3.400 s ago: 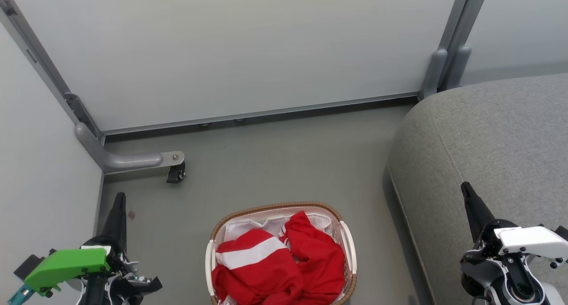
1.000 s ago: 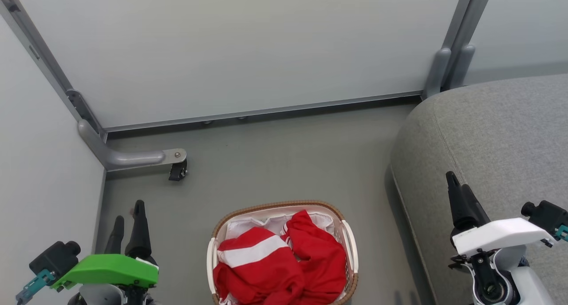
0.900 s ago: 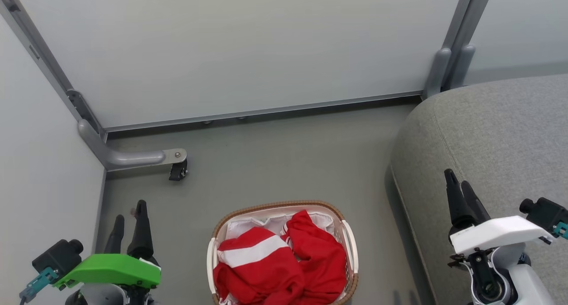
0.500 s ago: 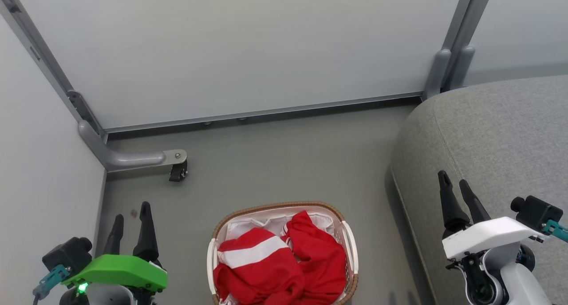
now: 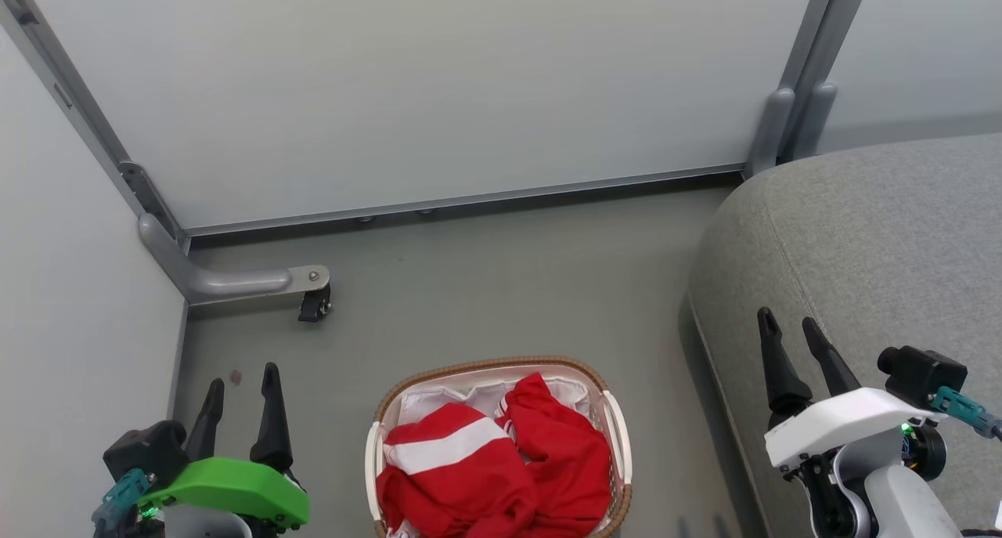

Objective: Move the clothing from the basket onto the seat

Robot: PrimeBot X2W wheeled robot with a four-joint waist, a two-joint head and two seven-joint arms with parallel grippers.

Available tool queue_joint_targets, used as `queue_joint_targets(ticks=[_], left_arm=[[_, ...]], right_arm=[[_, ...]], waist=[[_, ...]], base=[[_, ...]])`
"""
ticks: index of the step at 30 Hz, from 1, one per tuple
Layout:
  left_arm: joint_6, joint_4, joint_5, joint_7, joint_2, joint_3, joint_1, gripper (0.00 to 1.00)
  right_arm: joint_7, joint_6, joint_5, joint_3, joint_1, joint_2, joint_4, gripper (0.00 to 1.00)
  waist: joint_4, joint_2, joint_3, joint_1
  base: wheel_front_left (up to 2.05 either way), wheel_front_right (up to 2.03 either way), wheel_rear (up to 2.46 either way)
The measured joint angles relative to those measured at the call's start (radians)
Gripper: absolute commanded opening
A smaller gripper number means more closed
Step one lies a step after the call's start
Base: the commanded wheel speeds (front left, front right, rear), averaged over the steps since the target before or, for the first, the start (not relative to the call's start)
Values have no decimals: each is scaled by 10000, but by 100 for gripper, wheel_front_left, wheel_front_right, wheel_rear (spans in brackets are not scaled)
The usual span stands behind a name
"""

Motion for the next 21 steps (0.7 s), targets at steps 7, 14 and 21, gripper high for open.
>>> queue_joint_targets(ticks=[7,14,21], left_arm=[[-40,155,677,-178,-8,-44,-17,100],[-46,230,1331,-351,-56,-63,-28,100],[-71,274,1929,-491,-127,-52,-28,100]], right_arm=[[-163,-2,-686,52,-254,6,155,100],[-324,0,-1369,59,-291,86,169,100],[-479,0,-2042,128,-292,109,299,100]], waist=[[-26,0,-31,0],[-47,0,-67,0],[-80,0,-89,0]], base=[[0,0,0],[0,0,0],[0,0,0]])
